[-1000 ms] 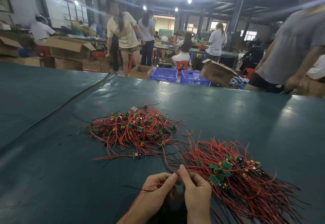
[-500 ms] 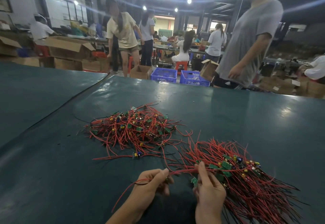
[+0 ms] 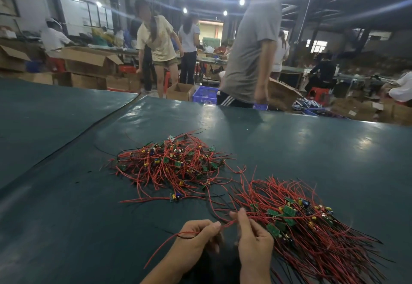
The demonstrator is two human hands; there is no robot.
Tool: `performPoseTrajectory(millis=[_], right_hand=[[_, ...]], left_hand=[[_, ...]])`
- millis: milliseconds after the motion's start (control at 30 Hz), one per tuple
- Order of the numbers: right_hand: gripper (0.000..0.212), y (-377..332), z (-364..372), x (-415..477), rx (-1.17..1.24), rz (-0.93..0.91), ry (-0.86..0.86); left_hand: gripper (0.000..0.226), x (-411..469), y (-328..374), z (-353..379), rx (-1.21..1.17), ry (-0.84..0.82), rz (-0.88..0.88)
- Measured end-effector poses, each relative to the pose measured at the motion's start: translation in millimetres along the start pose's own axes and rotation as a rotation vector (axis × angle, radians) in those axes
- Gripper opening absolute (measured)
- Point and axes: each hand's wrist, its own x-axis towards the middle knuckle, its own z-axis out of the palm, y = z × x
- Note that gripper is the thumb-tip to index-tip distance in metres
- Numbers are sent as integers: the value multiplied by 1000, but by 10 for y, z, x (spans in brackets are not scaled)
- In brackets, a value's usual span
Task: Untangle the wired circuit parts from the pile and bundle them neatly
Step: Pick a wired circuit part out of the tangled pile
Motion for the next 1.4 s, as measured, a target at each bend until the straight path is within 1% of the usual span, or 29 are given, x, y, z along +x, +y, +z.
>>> performPoseTrajectory(millis=[67,133,333,433,533,600,700,833,1000,1167,1233,1300,1400], right_hand=[[31,-16,-117,109,91,65,113],[32,-13,-187,184,161,92,160],[29,35,-126,152,129,54,102],[30,19,-109,171,150,73,99],[27,15,-96,149,140,88,47],[26,26,-68,120,46,50,-5],[33,59,-9,78,-88,-45,-89],[34,75,21,38,-152,-70,-185],[47,120,-3,89,-186,-96,-113],[44,169,-21,122,-157,-64,-74],[48,174,-38,144,-121,-34,-27],[52,167,-64,170,-62,10,23],[53,147,-86,170,-32,38,28]], left_hand=[[37,12,-16,-2,15,5,-8],[39,14,-27,-7,31,9,-19],[47,21,-18,-41,-77,122,-90],[45,26,-16,-19,-91,103,-86],[42,12,-9,-4,-91,67,-76],[38,2,-3,-10,-104,54,-77],[34,3,-15,-17,-127,45,-86],[32,13,-42,-31,-183,58,-104],[34,22,-58,-24,-121,23,-80],[33,22,-44,-25,-109,35,-86],[37,13,-33,-9,-123,69,-100],[43,24,-38,9,-198,132,-152],[39,32,-42,5,-244,157,-197]])
